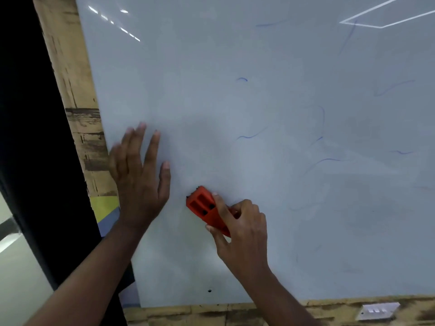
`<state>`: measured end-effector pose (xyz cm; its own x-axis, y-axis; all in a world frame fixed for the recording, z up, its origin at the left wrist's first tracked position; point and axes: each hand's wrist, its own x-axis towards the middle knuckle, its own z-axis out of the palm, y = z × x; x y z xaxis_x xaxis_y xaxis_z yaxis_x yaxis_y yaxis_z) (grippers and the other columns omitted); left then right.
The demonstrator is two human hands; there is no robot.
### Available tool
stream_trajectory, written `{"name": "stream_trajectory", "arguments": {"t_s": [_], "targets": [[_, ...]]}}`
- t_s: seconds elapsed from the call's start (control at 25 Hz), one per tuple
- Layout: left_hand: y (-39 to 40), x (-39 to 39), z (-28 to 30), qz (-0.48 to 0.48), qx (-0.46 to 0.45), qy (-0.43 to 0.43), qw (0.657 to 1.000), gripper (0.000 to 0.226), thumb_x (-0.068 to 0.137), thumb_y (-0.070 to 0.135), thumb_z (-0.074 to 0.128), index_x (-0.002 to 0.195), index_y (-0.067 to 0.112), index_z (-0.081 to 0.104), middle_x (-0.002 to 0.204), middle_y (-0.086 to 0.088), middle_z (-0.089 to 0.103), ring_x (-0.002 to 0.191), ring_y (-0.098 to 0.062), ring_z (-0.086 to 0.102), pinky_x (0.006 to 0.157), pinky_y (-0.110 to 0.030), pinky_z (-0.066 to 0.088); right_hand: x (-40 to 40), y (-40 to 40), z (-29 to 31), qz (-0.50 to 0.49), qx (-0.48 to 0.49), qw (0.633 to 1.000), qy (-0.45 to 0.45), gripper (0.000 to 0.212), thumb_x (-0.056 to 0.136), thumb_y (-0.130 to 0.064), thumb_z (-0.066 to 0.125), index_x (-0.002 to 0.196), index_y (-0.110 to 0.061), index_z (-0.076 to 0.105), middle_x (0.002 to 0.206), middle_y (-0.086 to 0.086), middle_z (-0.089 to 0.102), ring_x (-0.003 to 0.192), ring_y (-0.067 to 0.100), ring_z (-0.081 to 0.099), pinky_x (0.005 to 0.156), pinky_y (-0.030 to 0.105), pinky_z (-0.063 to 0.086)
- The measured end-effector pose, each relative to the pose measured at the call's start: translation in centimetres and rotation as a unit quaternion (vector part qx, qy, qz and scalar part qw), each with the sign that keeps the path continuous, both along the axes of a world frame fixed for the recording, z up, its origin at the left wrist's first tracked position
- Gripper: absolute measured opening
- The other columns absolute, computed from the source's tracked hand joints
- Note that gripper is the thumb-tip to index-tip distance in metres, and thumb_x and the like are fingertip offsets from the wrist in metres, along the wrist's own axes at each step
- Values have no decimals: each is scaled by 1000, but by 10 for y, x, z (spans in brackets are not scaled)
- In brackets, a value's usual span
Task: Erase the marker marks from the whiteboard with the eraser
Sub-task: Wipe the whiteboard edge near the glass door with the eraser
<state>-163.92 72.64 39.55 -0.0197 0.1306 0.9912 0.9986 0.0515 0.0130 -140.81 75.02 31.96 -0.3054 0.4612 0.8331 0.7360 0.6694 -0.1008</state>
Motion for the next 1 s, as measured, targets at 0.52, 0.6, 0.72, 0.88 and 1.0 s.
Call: {"name": "stream_trajectory", "arguments": {"t_s": [0.52, 0.6, 0.72, 0.88, 1.0], "targets": [[21, -2, 35, 24, -7, 29, 999, 62, 113, 27, 39, 169, 8, 21, 175, -18, 15, 164, -35, 12, 131, -60, 9, 77, 42, 136, 13, 23, 941, 338, 84, 86, -45, 81, 158, -32, 41, 101, 4, 46, 83, 16, 57, 78, 35, 57], [21, -2, 34, 25, -5, 28, 999, 62, 113, 27, 39, 169, 8, 21, 175, -18, 15, 164, -35, 13, 131, -61, 9, 74, 42, 139, 11, 21, 938, 346, 82, 87, -38, 83, 158, -34, 42, 100, 5, 45, 82, 17, 55, 77, 36, 58], [22, -2, 33, 25, -2, 28, 999, 62, 113, 27, 39, 169, 8, 20, 175, -18, 14, 164, -35, 12, 131, -61, 9, 50, 34, 132, 21, 50, 959, 277, 76, 87, -39, 79, 155, -33, 45, 98, -2, 40, 81, 18, 50, 77, 35, 54], [22, -2, 33, 25, -4, 28, 999, 62, 113, 28, 38, 169, 8, 21, 176, -17, 13, 164, -35, 12, 131, -59, 8, 2, 19, 97, 50, 114, 988, 97, 69, 88, -48, 75, 151, -28, 53, 96, 4, 53, 82, 23, 51, 71, 44, 47], [22, -3, 33, 30, -10, 31, 999, 63, 112, 30, 37, 169, 9, 20, 176, -16, 13, 165, -34, 11, 132, -58, 7, -15, 22, 87, 43, 183, 982, 34, 64, 91, -57, 72, 146, -27, 58, 101, 8, 64, 87, 25, 57, 71, 43, 45]]}}
